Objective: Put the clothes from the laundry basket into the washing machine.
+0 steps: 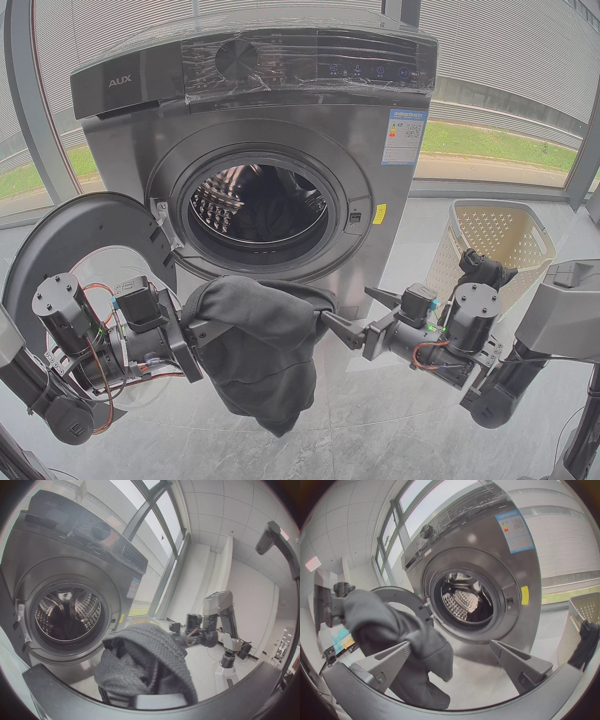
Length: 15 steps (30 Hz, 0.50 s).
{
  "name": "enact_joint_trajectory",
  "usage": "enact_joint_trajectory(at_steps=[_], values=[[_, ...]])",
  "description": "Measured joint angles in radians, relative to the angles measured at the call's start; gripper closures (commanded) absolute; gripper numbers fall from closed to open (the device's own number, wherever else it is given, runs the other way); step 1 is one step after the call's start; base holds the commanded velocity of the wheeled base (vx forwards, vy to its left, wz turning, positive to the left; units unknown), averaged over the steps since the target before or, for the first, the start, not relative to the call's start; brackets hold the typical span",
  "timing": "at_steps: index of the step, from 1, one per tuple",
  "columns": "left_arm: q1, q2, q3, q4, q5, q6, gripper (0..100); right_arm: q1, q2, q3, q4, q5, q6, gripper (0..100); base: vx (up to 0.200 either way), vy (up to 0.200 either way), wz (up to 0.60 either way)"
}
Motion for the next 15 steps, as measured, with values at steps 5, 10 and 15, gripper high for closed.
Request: enact_joint_trajectory(at_steps=[5, 10, 15], values=[[0.001, -0.012, -0.003, 0.000, 0.096, -0.025, 100, -0.022, -0.074, 0.179, 0.000, 0.055, 0.001, 0, 0.000, 0.000, 0.00], [-0.004, -0.019, -0.015, 0.000, 0.235, -0.040, 100, -0.080, -0.137, 0.268, 0.000, 0.083, -0.011, 0, 0.000, 0.000, 0.00], [-0.003, -0.016, -0.026, 0.000, 0.344, -0.039, 100, -0.114, -0.172, 0.295, 0.000, 0.087, -0.053, 0, 0.000, 0.000, 0.00]])
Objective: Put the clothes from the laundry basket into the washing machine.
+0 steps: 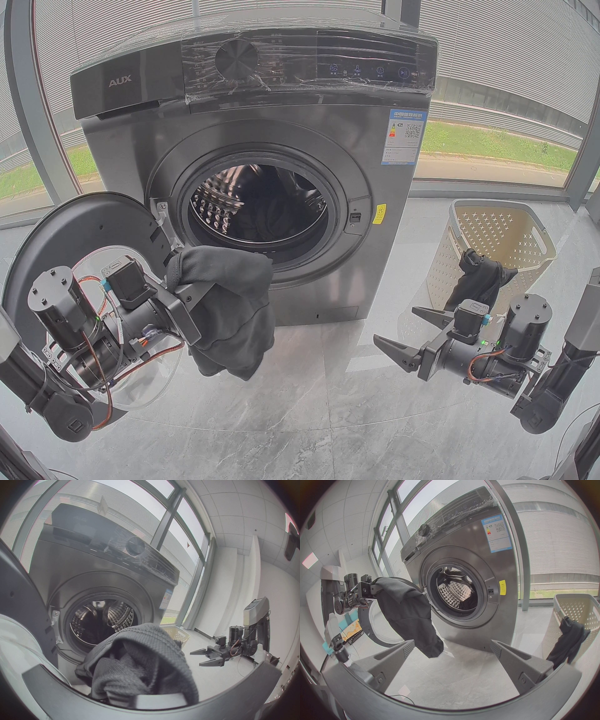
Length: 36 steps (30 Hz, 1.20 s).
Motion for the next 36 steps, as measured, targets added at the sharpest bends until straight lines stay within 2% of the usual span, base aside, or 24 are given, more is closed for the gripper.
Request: enact_joint_trajectory(at_steps=[4, 17, 25, 28, 31, 36], values=[[0.006, 0.019, -0.001, 0.000, 0.010, 0.018, 100, -0.028, -0.017, 0.008, 0.000, 0.003, -0.008, 0, 0.000, 0.000, 0.00], [0.007, 0.056, -0.013, 0.000, 0.017, 0.025, 100, -0.024, -0.060, 0.006, 0.000, 0.001, -0.008, 0, 0.000, 0.000, 0.00], [0.010, 0.074, -0.018, 0.000, 0.017, 0.031, 100, -0.013, -0.061, 0.004, 0.000, -0.001, -0.007, 0, 0.200, 0.000, 0.00], [0.007, 0.084, -0.016, 0.000, 0.018, 0.044, 100, -0.005, -0.061, 0.006, 0.000, -0.014, -0.007, 0, 0.000, 0.000, 0.00], [0.006, 0.093, -0.010, 0.000, 0.019, 0.078, 100, 0.004, -0.061, 0.010, 0.001, -0.042, -0.006, 0, 0.000, 0.000, 0.00], [0.004, 0.107, -0.005, 0.000, 0.019, 0.086, 100, 0.010, -0.061, 0.012, 0.001, -0.046, -0.005, 0, 0.000, 0.080, 0.00]])
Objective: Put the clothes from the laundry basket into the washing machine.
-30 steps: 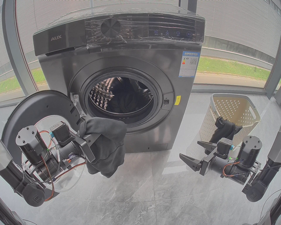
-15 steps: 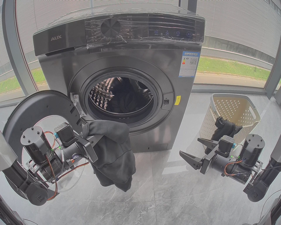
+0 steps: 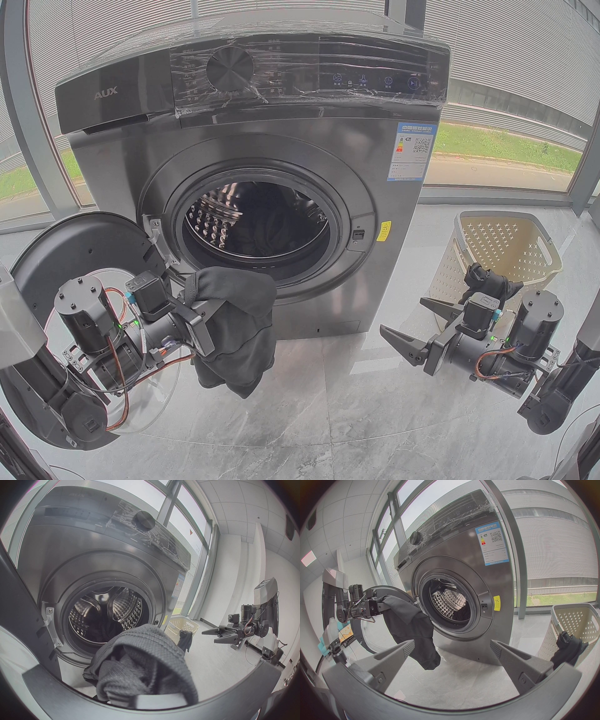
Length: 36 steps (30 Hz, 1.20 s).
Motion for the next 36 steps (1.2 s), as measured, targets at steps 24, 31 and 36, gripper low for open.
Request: enact_joint_trajectory(at_steps=[24, 31, 36], values=[[0.002, 0.018, 0.007, 0.000, 0.002, 0.016, 100, 0.002, 0.010, 0.010, -0.001, -0.004, -0.005, 0, 0.000, 0.042, 0.00], [-0.003, 0.032, 0.009, 0.000, 0.023, 0.043, 100, 0.001, 0.010, 0.010, -0.001, -0.004, -0.005, 0, 0.057, 0.000, 0.00], [0.001, 0.048, 0.001, 0.000, 0.030, 0.044, 100, 0.002, 0.010, 0.010, -0.001, -0.004, -0.005, 0, 0.200, 0.000, 0.00]])
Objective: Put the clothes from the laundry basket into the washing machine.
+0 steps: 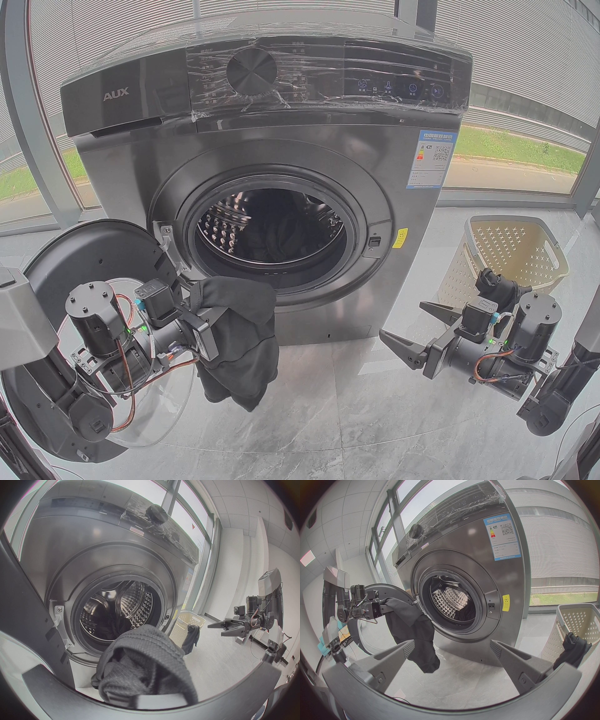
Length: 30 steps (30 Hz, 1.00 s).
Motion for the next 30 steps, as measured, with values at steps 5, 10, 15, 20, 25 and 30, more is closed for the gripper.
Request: enact_joint_trajectory(at_steps=[5, 10, 15, 20, 25, 30], values=[[-0.002, 0.006, -0.001, -0.001, 0.001, -0.001, 100, 0.001, 0.000, -0.001, 0.000, 0.000, 0.000, 0, 0.080, 0.000, 0.00], [-0.004, 0.010, 0.000, -0.001, 0.001, -0.002, 100, 0.001, 0.001, -0.001, 0.000, 0.000, 0.001, 0, 0.000, 0.000, 0.00], [-0.005, 0.013, 0.001, 0.000, 0.001, -0.002, 100, 0.002, 0.004, -0.001, 0.000, 0.000, 0.001, 0, 0.000, 0.000, 0.00], [-0.013, 0.013, 0.006, -0.001, 0.002, 0.000, 100, 0.001, 0.006, 0.001, 0.000, 0.000, 0.002, 0, 0.000, 0.000, 0.00], [-0.021, 0.013, 0.007, 0.000, 0.020, -0.001, 100, 0.000, 0.006, 0.001, 0.000, 0.001, 0.002, 0, 0.000, 0.000, 0.00], [-0.025, 0.013, 0.006, 0.000, 0.021, -0.002, 100, 0.000, 0.007, 0.001, 0.000, 0.001, 0.002, 0, 0.000, 0.000, 0.00]])
